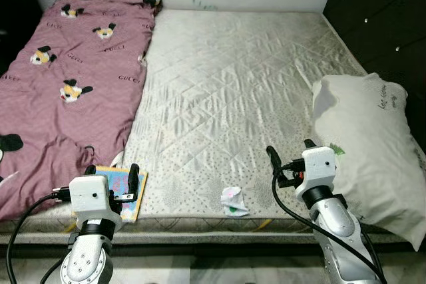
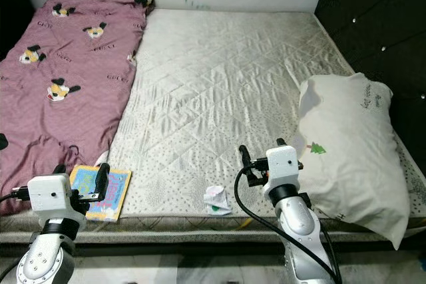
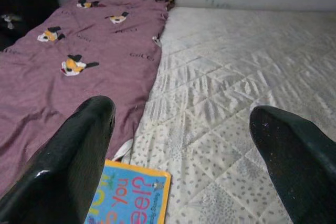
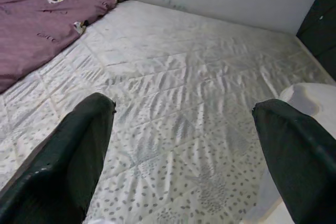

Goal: Clean up the room

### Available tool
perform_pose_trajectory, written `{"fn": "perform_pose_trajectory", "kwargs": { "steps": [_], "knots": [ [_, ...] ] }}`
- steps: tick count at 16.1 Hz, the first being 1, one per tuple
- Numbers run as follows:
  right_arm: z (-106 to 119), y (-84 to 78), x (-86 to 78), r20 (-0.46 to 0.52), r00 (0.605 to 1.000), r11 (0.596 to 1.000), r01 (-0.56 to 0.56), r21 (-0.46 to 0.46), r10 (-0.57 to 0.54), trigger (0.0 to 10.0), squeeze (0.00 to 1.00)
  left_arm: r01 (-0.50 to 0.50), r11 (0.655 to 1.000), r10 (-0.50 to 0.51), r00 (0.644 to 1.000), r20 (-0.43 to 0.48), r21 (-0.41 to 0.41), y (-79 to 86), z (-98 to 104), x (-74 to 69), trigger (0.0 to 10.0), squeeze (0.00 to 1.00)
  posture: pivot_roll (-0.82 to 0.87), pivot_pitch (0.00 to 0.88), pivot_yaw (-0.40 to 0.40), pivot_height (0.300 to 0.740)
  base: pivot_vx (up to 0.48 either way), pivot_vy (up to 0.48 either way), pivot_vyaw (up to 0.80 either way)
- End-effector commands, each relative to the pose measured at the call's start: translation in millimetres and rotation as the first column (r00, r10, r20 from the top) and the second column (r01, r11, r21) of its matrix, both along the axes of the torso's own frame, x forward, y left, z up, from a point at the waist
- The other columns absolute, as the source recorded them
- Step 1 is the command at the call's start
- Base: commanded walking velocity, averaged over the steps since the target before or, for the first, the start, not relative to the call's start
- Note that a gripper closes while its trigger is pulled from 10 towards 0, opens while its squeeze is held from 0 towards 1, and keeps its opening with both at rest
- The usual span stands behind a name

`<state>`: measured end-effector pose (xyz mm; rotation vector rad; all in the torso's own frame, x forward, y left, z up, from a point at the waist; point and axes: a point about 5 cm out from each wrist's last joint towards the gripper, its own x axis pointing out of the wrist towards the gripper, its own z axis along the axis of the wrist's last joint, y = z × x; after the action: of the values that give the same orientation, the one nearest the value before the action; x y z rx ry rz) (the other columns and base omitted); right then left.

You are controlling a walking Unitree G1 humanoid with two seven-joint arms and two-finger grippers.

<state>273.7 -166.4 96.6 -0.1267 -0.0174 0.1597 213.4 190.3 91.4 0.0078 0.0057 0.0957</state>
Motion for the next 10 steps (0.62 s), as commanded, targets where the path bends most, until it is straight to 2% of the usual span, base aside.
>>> {"fn": "perform_pose_trajectory", "kwargs": {
  "steps": [1,4,10],
  "knots": [
    [3.1,1.0,-2.5,0.006,1.0,1.0,-0.009,0.002,0.009,10.0,0.0,0.005,1.0,-0.005,1.0,-0.007,0.006,0.4,0.9,-2.0,10.0,0.0,0.1,0.17,-0.028,0.67,0.0,0.0,0.0],
    [3.6,1.1,-2.1,0.004,1.0,1.0,-0.011,0.007,0.011,10.0,0.0,0.006,1.0,-0.006,1.0,-0.005,0.006,0.0,2.0,-1.0,10.0,0.0,0.1,0.182,-0.028,0.635,0.0,0.0,0.0],
    [4.7,0.5,-0.8,0.002,1.0,1.0,-0.009,0.006,0.009,10.0,0.0,-0.006,1.0,0.006,1.0,0.006,0.009,-1.4,4.9,1.2,10.0,0.0,0.1,0.188,-0.033,0.635,0.0,0.0,0.0]
  ]
}}
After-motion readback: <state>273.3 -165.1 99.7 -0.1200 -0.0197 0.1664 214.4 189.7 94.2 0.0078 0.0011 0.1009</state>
